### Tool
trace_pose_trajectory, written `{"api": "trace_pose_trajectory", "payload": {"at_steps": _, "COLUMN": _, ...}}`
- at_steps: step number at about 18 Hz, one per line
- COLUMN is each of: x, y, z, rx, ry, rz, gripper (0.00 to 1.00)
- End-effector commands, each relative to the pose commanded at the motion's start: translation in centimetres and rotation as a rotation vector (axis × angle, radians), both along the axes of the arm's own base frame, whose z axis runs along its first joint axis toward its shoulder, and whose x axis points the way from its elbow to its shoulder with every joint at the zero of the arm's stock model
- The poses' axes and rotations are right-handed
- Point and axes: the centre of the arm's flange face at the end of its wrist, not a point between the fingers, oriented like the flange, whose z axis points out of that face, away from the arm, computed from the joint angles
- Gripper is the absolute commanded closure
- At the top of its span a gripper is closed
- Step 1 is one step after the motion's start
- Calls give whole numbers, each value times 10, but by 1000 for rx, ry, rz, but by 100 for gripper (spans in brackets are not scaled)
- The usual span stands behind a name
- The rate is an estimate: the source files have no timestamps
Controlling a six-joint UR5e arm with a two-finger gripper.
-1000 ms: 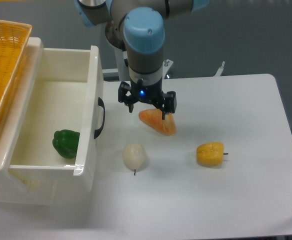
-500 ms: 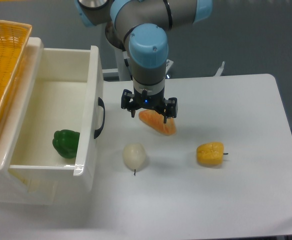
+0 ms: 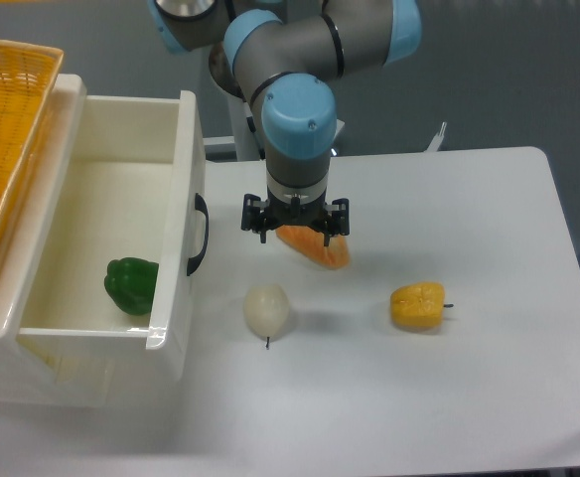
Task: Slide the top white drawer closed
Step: 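Raise the gripper from above the orange sweet potato and move toward the drawer, then lower the open gripper beside the front panel of the open white drawer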
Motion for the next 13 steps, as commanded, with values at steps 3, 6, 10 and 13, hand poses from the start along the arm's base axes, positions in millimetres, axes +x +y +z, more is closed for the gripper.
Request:
{"api": "trace_pose_trajectory", "payload": {"at_steps": 3, "x": 2, "y": 2, "z": -7, "rx": -8, "ry": 2, "rz": 13, "gripper": 0}}
{"api": "trace_pose_trajectory", "payload": {"at_steps": 6, "x": 7, "y": 6, "z": -7, "rx": -1, "ry": 3, "rz": 8, "gripper": 0}}
{"api": "trace_pose_trajectory", "payload": {"at_steps": 10, "x": 20, "y": 16, "z": -15, "rx": -13, "ry": -7, "rz": -19, "gripper": 0}}
{"api": "trace_pose_trajectory", "payload": {"at_steps": 13, "x": 34, "y": 26, "z": -21, "rx": -24, "ry": -10, "rz": -44, "gripper": 0}}
